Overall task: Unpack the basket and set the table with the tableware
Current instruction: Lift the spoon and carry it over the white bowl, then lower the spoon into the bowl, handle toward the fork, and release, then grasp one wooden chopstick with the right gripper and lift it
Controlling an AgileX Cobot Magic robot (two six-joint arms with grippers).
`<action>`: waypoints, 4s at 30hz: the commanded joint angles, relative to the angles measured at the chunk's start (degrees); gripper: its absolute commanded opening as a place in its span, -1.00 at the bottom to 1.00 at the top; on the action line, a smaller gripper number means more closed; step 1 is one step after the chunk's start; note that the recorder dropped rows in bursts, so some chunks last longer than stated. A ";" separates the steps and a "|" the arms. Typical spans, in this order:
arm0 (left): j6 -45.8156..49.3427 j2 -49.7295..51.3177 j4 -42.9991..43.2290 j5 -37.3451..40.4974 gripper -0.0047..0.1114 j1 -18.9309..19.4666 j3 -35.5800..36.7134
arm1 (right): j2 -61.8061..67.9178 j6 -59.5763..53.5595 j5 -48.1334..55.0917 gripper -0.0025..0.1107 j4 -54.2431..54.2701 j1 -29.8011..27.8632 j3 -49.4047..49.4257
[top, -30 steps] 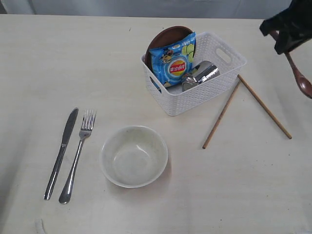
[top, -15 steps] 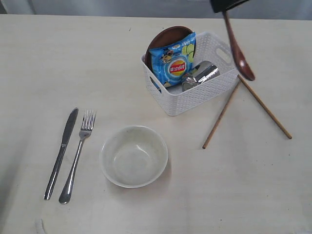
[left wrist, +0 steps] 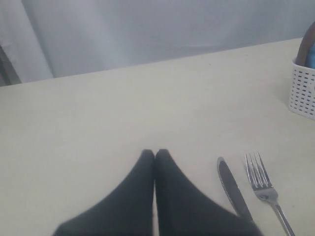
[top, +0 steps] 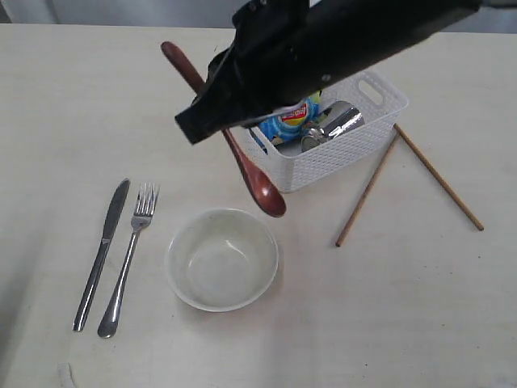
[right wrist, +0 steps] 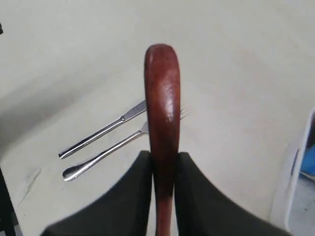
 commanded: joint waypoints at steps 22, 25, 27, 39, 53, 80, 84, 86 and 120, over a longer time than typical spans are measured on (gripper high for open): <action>-0.02 -0.19 -0.08 -0.37 -0.92 0.14 0.13 | 15.17 -10.65 -16.71 -0.96 -0.47 9.89 6.57; -0.02 -0.19 -0.08 -0.37 -0.92 0.14 0.13 | 15.70 -11.60 -16.10 -0.96 -0.47 9.89 6.57; -0.02 -0.19 -0.08 -0.37 -0.92 0.14 0.13 | 16.09 -11.87 -15.61 -0.96 -0.56 9.89 6.57; -0.02 -0.19 -0.08 -0.37 -0.92 0.14 0.13 | 16.57 -12.31 -14.95 -0.23 -0.93 9.89 5.95; -0.02 -0.19 -0.08 -0.37 -0.92 0.14 0.13 | 16.57 9.02 7.27 -0.23 -14.51 9.89 -8.35; -0.02 -0.19 -0.08 -0.37 -0.92 0.14 0.13 | 20.09 38.16 -3.34 -0.23 -9.14 -28.23 12.83; -0.02 -0.19 -0.08 -0.37 -0.92 0.14 0.13 | 24.11 40.93 -5.51 -0.23 -9.14 -28.23 12.83; -0.02 -0.19 -0.08 -0.37 -0.92 0.14 0.13 | 25.31 41.31 -6.05 -0.23 -9.14 -28.23 12.83; -0.02 -0.19 -0.08 -0.37 -0.92 0.14 0.13 | 9.27 42.76 13.91 -0.96 -20.88 -28.11 12.83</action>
